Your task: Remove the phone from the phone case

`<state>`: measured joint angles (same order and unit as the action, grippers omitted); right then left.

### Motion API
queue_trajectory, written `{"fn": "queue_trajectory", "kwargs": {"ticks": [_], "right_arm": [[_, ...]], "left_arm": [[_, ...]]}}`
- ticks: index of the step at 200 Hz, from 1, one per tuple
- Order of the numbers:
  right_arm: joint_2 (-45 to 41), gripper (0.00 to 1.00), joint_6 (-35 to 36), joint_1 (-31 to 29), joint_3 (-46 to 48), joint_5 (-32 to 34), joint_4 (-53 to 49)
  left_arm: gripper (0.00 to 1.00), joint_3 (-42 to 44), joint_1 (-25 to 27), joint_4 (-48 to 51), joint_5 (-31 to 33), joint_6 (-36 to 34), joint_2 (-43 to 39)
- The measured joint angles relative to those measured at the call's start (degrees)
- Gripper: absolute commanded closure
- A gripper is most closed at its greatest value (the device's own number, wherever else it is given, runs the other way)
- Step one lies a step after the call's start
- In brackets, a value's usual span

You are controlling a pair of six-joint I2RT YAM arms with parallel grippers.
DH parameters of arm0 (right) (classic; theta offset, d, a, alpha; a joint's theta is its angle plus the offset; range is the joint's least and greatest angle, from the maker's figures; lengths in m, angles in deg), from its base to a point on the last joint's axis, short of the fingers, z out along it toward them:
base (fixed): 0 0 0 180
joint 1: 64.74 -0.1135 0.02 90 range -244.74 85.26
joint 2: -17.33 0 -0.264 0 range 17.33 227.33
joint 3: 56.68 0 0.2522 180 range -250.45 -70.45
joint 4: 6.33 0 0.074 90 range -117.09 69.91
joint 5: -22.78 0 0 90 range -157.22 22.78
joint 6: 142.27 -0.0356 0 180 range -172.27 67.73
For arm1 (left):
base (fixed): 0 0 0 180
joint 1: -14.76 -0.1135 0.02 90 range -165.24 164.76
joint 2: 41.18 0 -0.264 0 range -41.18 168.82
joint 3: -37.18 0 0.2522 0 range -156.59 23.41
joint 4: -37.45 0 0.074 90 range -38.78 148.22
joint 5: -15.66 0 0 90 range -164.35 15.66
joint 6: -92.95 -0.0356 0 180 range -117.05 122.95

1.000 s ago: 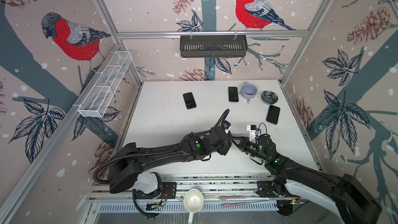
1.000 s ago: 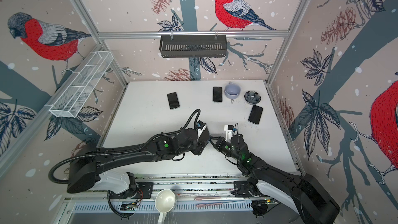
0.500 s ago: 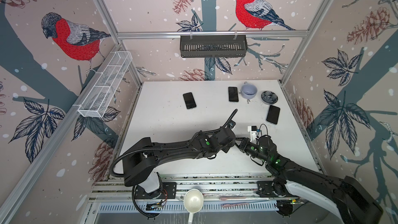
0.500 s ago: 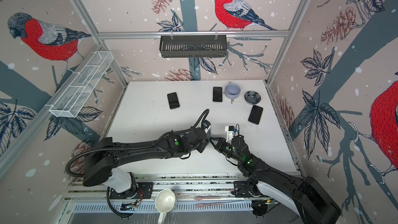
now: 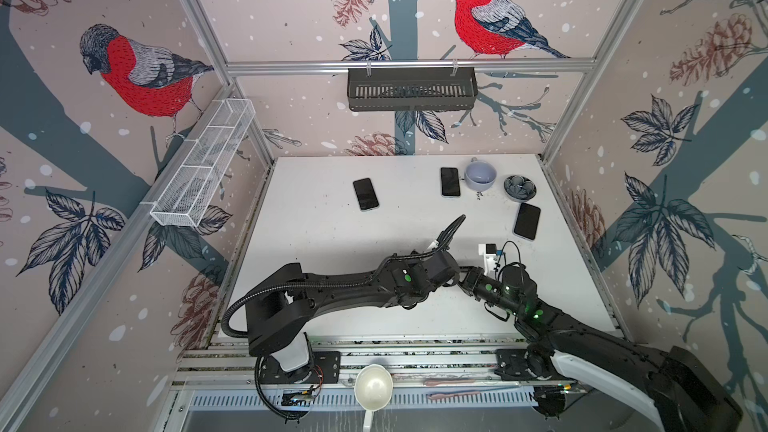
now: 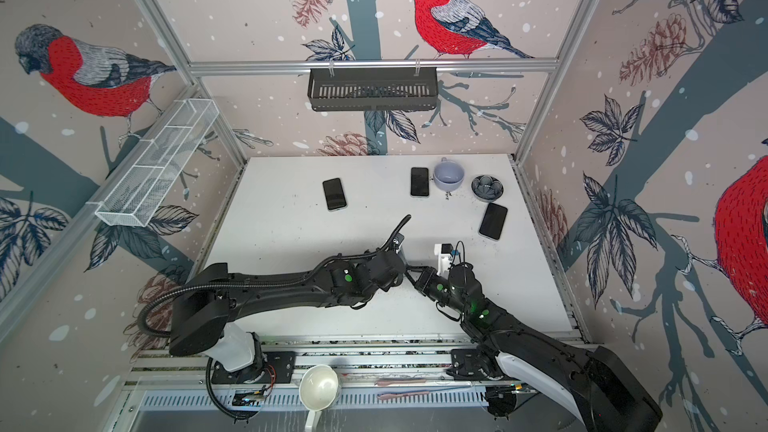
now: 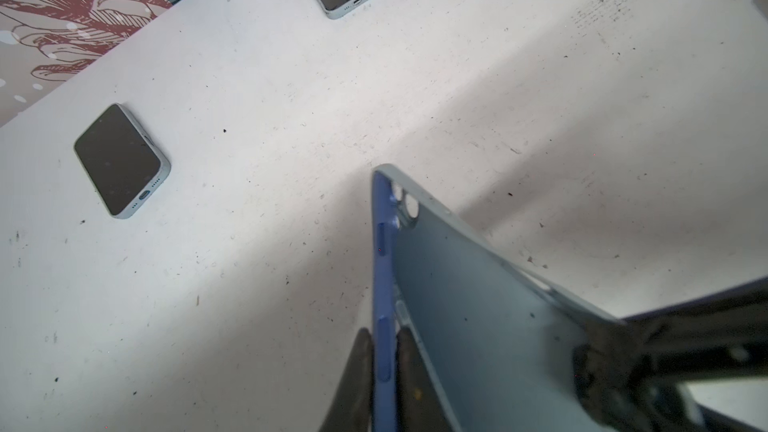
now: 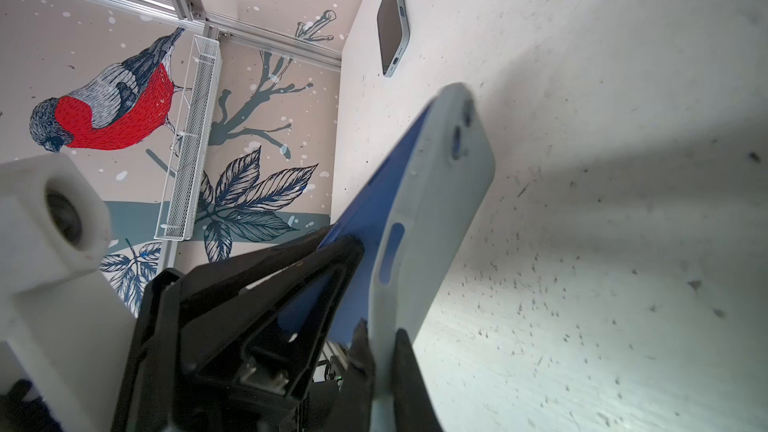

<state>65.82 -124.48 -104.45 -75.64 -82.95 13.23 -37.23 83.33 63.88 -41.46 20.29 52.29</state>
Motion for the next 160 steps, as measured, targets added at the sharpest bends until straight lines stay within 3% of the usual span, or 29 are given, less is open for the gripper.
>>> {"fn": "queue_trajectory", "kwargs": {"ticks": [40,85,116,160], "right_arm": [[-0.2,1.0,0.0,0.2,0.1,0.2,-0.3],[-1.2,1.0,-0.3,2.5,3.9,2.0,-1.8],[-3.3,1.0,-1.3,4.7,4.7,4.2,-4.7],[-5.3,1.0,-4.4,5.6,4.9,7.0,-6.3]], "left_arm": [[1.0,0.0,1.7,0.3,0.8,-2.1,-1.0],[1.0,-0.1,3.3,2.6,6.8,-4.5,-6.6],[1.0,5.0,4.2,3.4,13.1,-7.4,-10.0],[1.0,9.6,4.3,3.5,19.6,-13.0,-4.5]]}}
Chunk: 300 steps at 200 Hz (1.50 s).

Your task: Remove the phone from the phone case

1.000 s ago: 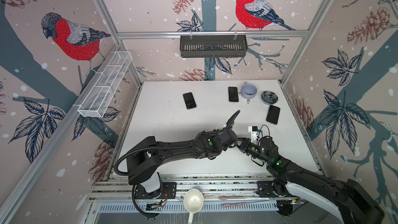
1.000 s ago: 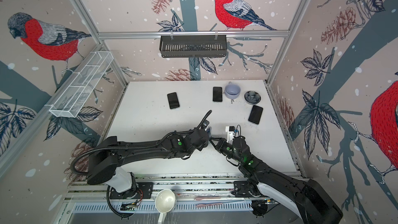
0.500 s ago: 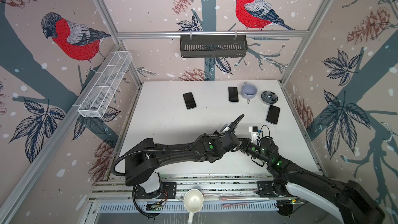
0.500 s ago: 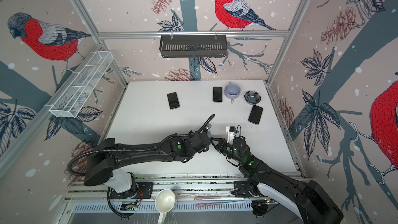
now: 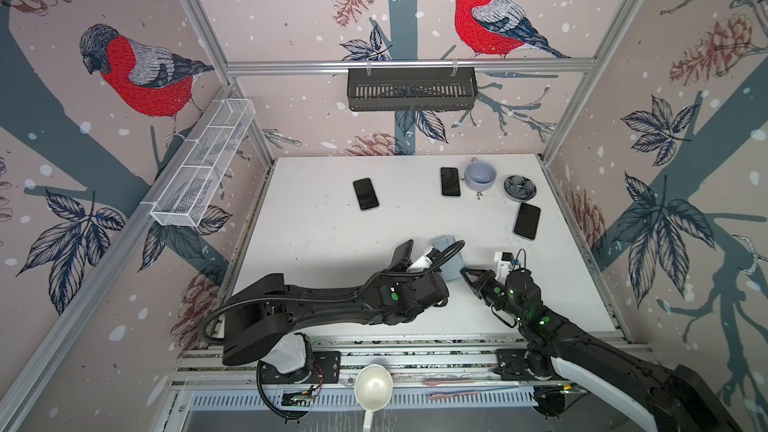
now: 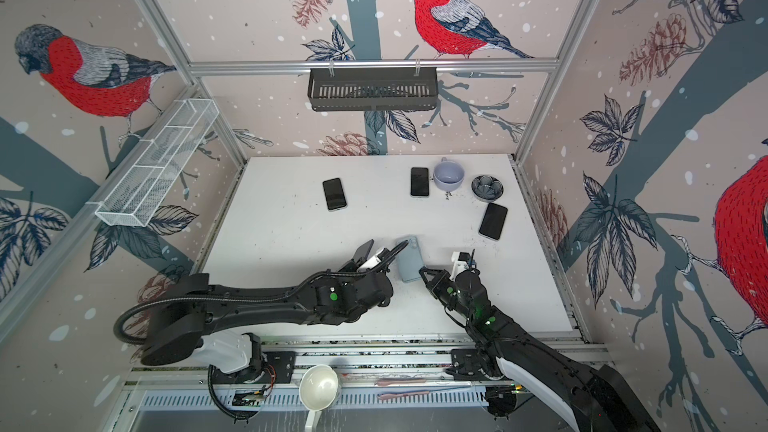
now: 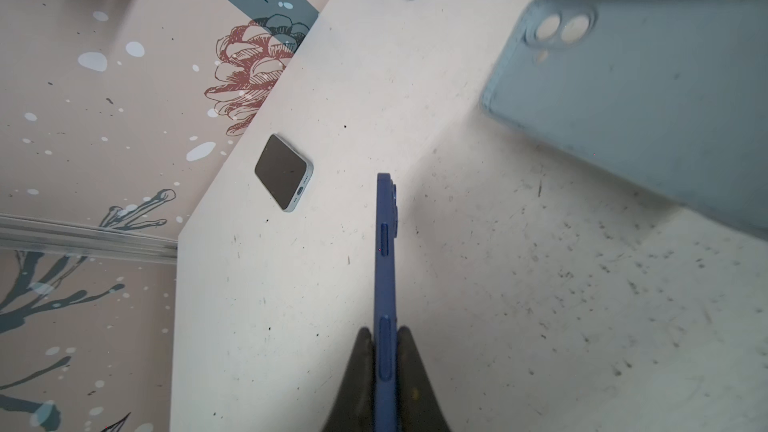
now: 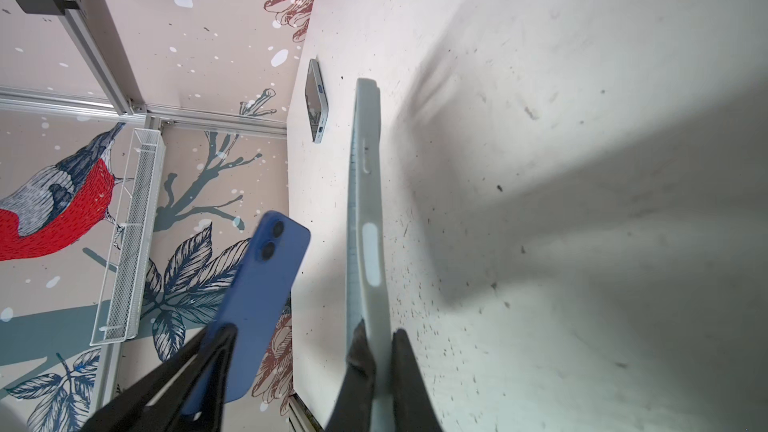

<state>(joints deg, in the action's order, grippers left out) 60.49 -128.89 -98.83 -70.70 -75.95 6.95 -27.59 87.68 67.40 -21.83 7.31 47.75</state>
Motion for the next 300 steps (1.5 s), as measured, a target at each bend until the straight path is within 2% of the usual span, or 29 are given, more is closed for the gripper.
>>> {"fn": "queue_trajectory", "kwargs": {"ticks": [35,53,62,78,85,101,113,137,152,155,157,178,187,206,262,278,300], "right_arm": [[1.9,1.0,-3.1,-2.3,0.0,3.0,1.7],[5.8,1.0,-4.5,-3.7,-0.7,4.4,3.4],[8.0,1.0,-4.7,-4.4,-1.1,5.0,4.4],[13.4,1.0,-6.2,-6.0,-1.8,5.9,7.5],[15.6,1.0,-6.8,-6.5,-2.1,6.1,8.7],[20.1,0.97,-8.1,-8.0,-2.6,6.4,11.9],[22.4,0.9,-8.9,-9.1,-3.5,7.2,13.3],[24.8,0.52,-9.8,-10.6,-5.0,7.5,15.0],[24.8,0.34,-10.0,-10.6,-5.3,8.0,13.7],[24.7,0.32,-10.0,-10.5,-5.3,8.0,13.2],[24.5,0.3,-10.0,-10.5,-5.3,8.0,12.9],[21.2,0.16,-8.5,-10.5,-5.3,6.6,8.7],[19.0,0.07,-7.8,-10.5,-5.3,5.6,6.6],[13.2,0.0,-5.5,-10.0,-4.6,4.8,2.0],[-4.3,0.01,2.7,-6.0,-5.1,5.6,-15.5],[-3.1,0.05,6.6,-4.3,-7.6,6.0,-18.5],[4.7,0.17,12.8,-2.6,-12.1,5.4,-20.3]], "left_arm": [[1.0,0.2,0.5,-1.9,1.4,-4.5,6.8],[1.0,0.1,1.3,-3.1,1.6,-6.4,8.7],[0.9,0.1,1.7,-3.6,1.5,-6.5,9.4],[0.57,0.1,2.6,-4.4,1.9,-8.0,10.6],[0.5,0.1,2.8,-4.6,1.9,-8.7,11.1],[0.43,0.1,3.0,-5.2,1.8,-8.7,12.1],[0.35,0.0,3.0,-5.5,1.5,-8.9,12.9],[0.24,-0.6,3.3,-5.5,1.5,-8.4,14.3],[0.12,-0.9,3.4,-5.2,2.1,-6.9,14.2],[0.04,-1.0,3.4,-5.1,2.2,-6.7,14.1],[0.02,-1.0,3.4,-5.1,2.3,-6.5,14.0],[0.01,-1.0,3.5,-4.7,2.1,-5.7,12.5],[0.01,-1.2,3.5,-4.6,2.0,-5.4,11.9],[0.01,-1.6,3.6,-3.3,-0.1,-4.8,10.2],[0.01,-0.1,4.1,-0.1,-5.8,-1.5,3.8],[0.01,-0.1,4.1,-0.1,-7.1,0.5,0.8],[0.01,-1.5,3.0,1.0,-9.5,4.6,-3.6]]}}
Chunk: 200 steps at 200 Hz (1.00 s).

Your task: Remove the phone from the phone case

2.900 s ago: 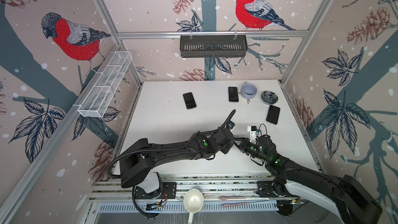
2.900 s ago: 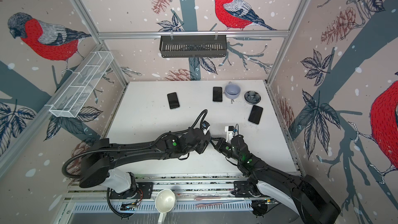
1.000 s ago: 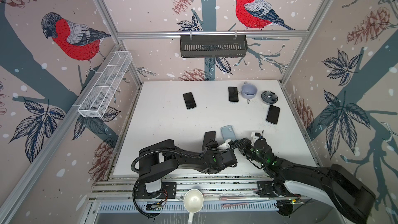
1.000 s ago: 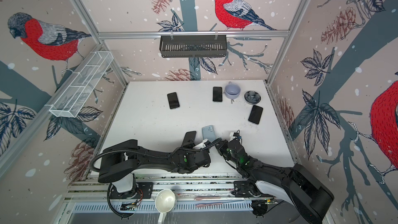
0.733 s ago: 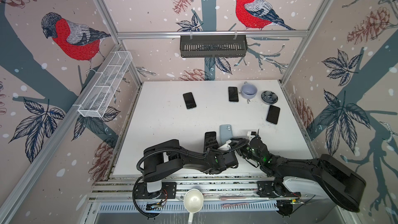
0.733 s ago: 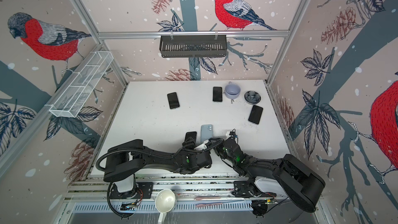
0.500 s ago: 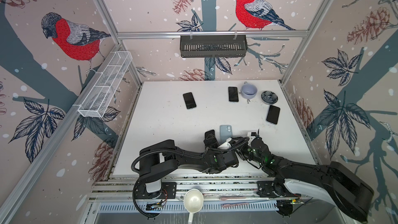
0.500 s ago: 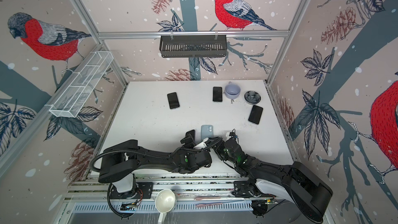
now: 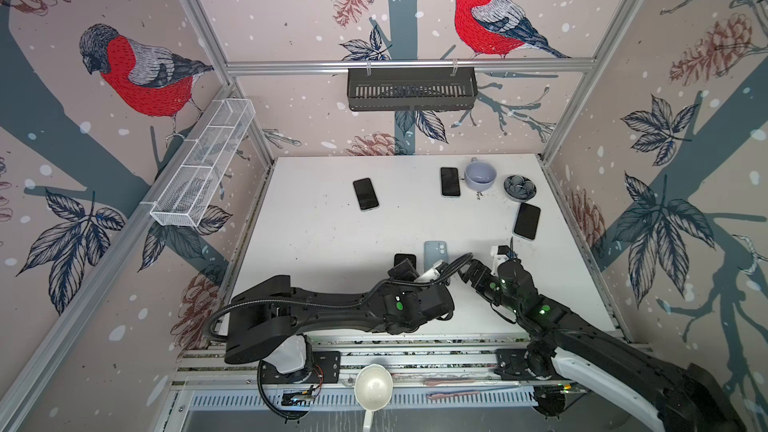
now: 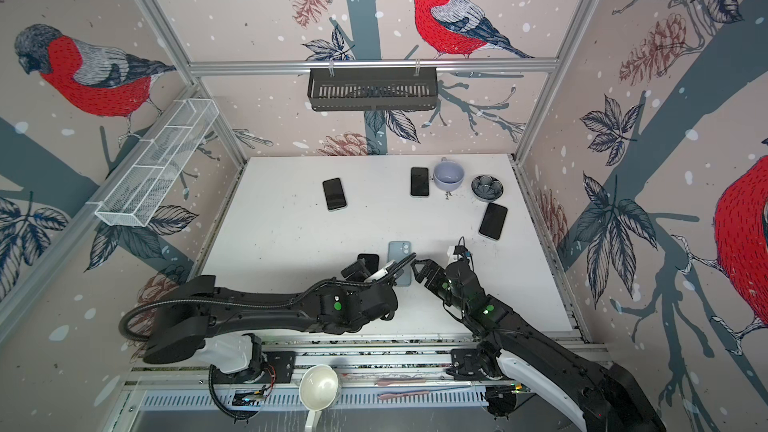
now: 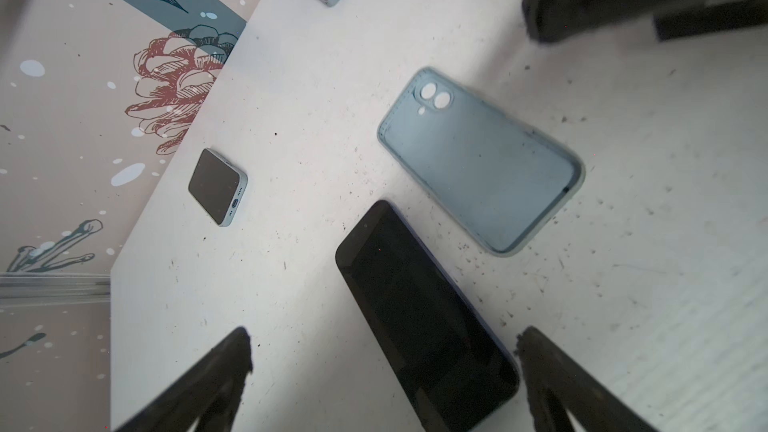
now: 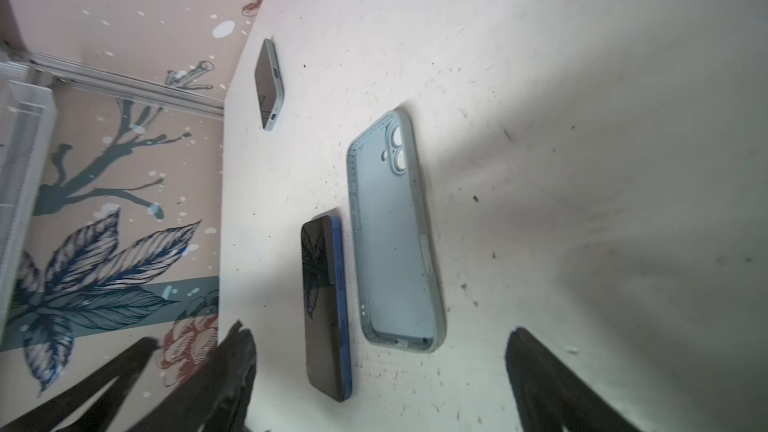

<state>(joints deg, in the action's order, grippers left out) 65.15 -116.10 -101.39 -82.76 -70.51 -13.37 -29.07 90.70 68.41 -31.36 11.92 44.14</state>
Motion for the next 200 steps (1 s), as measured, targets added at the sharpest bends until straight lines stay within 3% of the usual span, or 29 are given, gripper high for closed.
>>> {"fn": "queue_trajectory", "kwargs": {"ticks": [46,99,157,200], "right_arm": [[20.7,0.47,13.4,0.8,-13.6,-0.9,-4.8],[34.7,0.62,22.1,-2.1,-22.1,3.4,-8.8],[40.9,0.88,25.6,-6.5,-26.3,10.4,-10.9],[39.9,0.91,26.1,-11.0,-25.7,12.0,-12.2]], "left_arm": [[0.01,-1.2,-6.1,3.2,-5.5,12.2,-11.3],[0.01,-1.1,-6.6,8.6,-5.0,19.8,-17.2],[0.01,-1.3,-6.6,12.2,-3.4,22.5,-17.5],[0.01,-1.3,-6.6,13.1,-2.5,23.1,-19.0]]}}
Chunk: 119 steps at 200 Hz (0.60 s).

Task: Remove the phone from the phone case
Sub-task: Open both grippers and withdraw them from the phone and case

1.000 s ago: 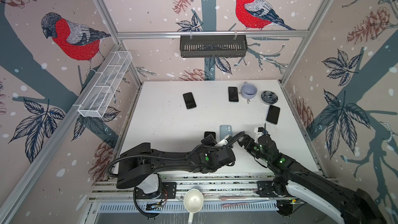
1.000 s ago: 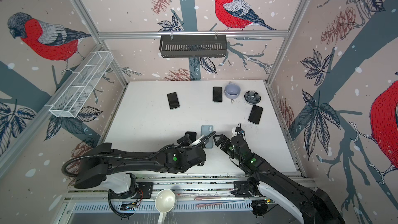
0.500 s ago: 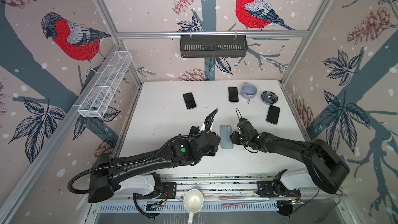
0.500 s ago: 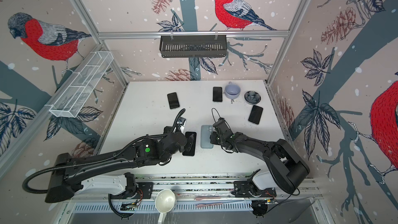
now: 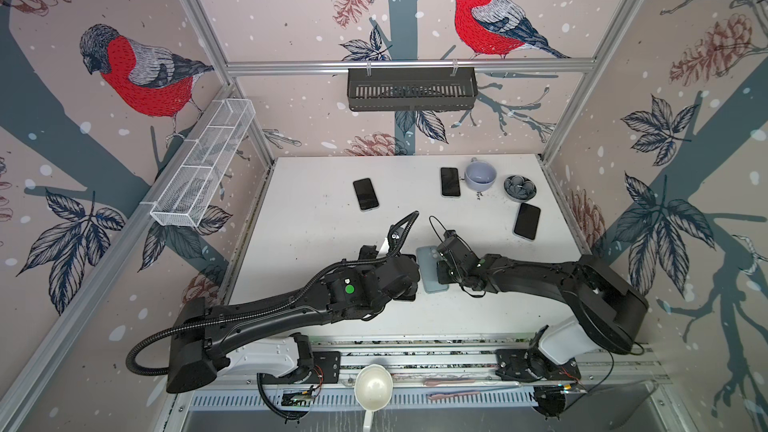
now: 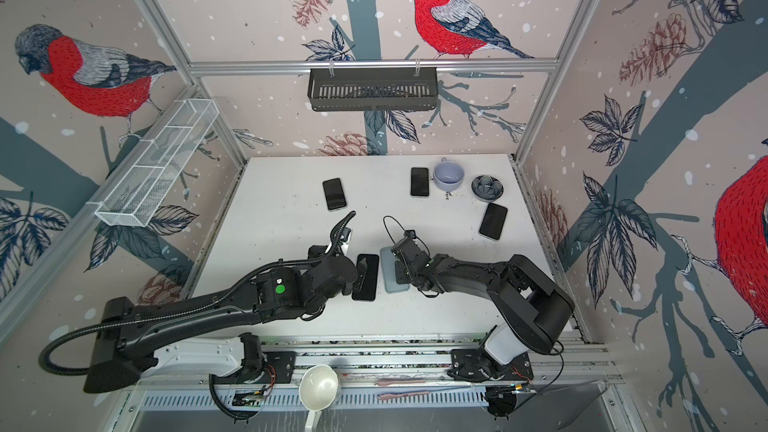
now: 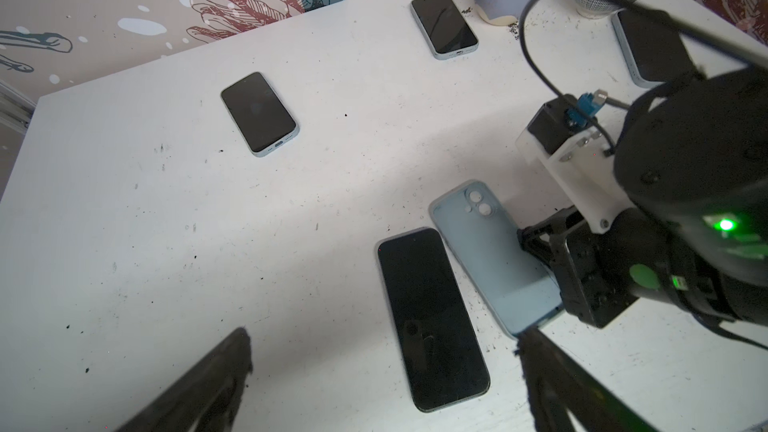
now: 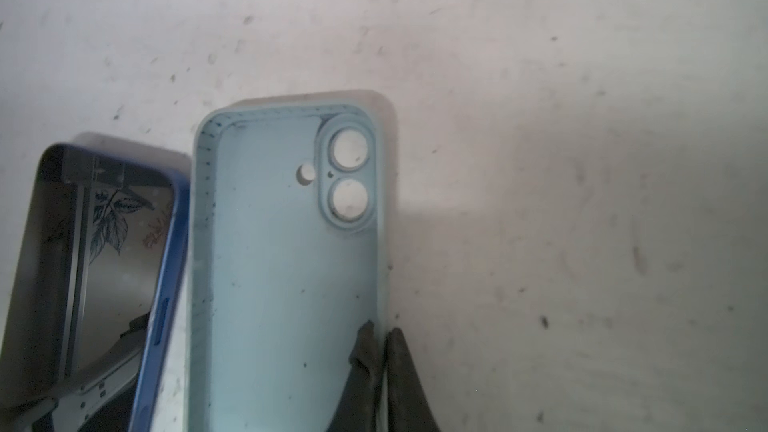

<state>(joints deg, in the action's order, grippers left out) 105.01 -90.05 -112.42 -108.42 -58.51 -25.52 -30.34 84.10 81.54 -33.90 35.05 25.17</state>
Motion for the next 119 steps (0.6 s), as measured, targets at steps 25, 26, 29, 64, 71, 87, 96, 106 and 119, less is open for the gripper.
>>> {"fn": "queue_trajectory", "kwargs": {"ticks": [25,26,29,64,71,87,96,106,119], "right_arm": [[-0.4,0.89,-1.3,-2.3,0.1,1.0,-1.0],[-0.4,0.89,-1.3,-2.3,0.1,1.0,-1.0],[-0.5,0.88,-1.3,-2.5,0.2,1.0,-1.1],[-0.7,0.86,-4.3,-3.2,0.9,0.4,0.3],[-0.6,0.86,-4.4,-3.5,0.9,0.2,0.5],[-0.1,0.85,-5.2,-4.2,0.6,-0.2,1.2],[0.1,0.84,-5.7,-4.4,0.5,-0.6,1.7],[0.2,0.8,-5.8,-4.4,0.6,-1.2,2.3],[0.1,0.64,-6.1,-4.5,0.6,-1.8,2.6]], "left_arm": [[0.01,0.6,0.0,0.2,0.3,0.5,-1.4],[0.01,0.6,0.0,0.2,0.3,0.5,-1.5],[0.01,0.7,0.0,0.3,0.3,0.6,-1.7],[0.01,1.6,0.0,0.3,0.4,1.1,-2.9],[0.01,1.8,0.0,0.4,0.4,1.1,-3.0],[0.01,2.1,0.0,0.4,0.3,1.1,-3.3],[0.01,2.3,0.0,0.3,0.3,1.2,-3.5],[0.01,2.6,0.0,0.3,0.3,1.3,-3.6],[0.01,3.0,0.0,0.3,0.3,1.5,-3.7]]}}
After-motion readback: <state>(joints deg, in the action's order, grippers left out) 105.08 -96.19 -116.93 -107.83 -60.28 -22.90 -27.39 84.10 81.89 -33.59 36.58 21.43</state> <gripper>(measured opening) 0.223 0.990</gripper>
